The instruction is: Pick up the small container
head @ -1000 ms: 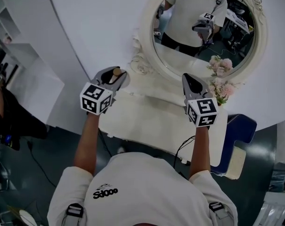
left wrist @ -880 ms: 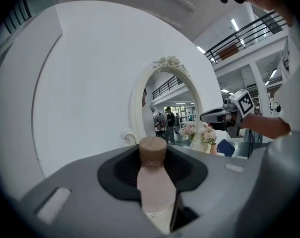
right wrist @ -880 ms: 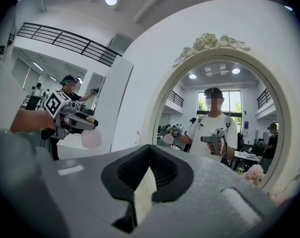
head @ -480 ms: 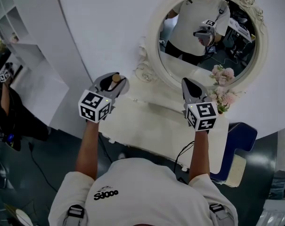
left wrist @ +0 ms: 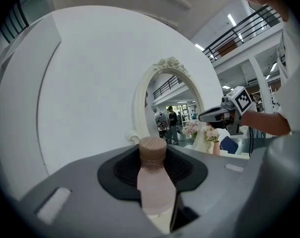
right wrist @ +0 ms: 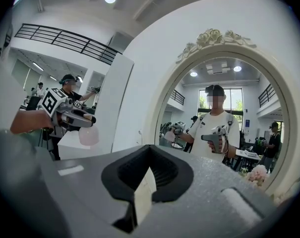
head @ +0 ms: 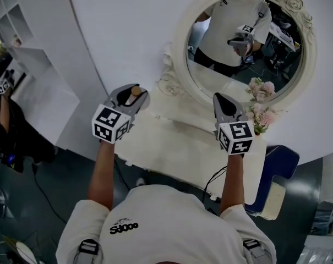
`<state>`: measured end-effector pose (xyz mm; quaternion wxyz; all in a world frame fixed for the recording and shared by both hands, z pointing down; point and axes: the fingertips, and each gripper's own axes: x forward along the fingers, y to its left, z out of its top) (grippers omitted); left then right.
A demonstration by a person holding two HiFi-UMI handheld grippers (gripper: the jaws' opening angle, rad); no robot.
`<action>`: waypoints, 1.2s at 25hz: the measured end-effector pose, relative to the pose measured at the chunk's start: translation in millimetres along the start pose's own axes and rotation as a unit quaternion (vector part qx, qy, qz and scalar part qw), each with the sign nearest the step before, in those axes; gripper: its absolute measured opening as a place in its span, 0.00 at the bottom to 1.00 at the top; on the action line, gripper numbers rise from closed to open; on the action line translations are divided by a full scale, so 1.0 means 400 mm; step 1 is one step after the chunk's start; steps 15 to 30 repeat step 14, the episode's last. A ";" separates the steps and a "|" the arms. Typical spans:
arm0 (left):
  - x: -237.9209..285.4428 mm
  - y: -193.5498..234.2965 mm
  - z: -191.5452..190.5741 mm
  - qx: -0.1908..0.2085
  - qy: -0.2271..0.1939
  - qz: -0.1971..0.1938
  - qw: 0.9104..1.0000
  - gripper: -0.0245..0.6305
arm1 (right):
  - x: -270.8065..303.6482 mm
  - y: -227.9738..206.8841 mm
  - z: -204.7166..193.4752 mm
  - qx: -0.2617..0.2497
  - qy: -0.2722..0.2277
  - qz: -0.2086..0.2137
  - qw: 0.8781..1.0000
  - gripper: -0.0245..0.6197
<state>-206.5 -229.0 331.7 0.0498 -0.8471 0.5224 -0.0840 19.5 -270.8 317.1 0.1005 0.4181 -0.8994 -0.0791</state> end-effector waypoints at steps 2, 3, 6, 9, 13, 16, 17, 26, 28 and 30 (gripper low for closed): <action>0.002 0.000 -0.003 -0.003 0.001 -0.001 1.000 0.27 | 0.002 0.000 -0.004 0.000 0.002 0.001 1.000 0.04; 0.004 0.000 -0.005 -0.003 0.001 -0.001 1.000 0.27 | 0.003 -0.001 -0.004 -0.001 0.002 0.001 1.000 0.04; 0.012 0.003 -0.009 -0.002 0.003 0.001 1.000 0.27 | 0.006 -0.006 -0.005 -0.002 0.001 0.002 1.000 0.04; 0.018 0.002 -0.011 -0.003 0.004 0.000 1.000 0.27 | 0.009 -0.012 -0.003 -0.003 0.001 0.002 1.000 0.04; 0.027 0.004 -0.013 -0.002 0.007 -0.002 1.000 0.27 | 0.015 -0.014 -0.001 0.000 -0.001 0.005 1.000 0.04; 0.030 0.005 -0.014 -0.002 0.007 -0.002 1.000 0.27 | 0.016 -0.014 -0.002 0.000 -0.001 0.006 1.000 0.04; 0.030 0.005 -0.014 -0.002 0.007 -0.002 1.000 0.27 | 0.016 -0.014 -0.002 0.000 -0.001 0.006 1.000 0.04; 0.030 0.005 -0.014 -0.002 0.007 -0.002 1.000 0.27 | 0.016 -0.014 -0.002 0.000 -0.001 0.006 1.000 0.04; 0.030 0.005 -0.014 -0.002 0.007 -0.002 1.000 0.27 | 0.016 -0.014 -0.002 0.000 -0.001 0.006 1.000 0.04; 0.030 0.005 -0.014 -0.002 0.007 -0.002 1.000 0.27 | 0.016 -0.014 -0.002 0.000 -0.001 0.006 1.000 0.04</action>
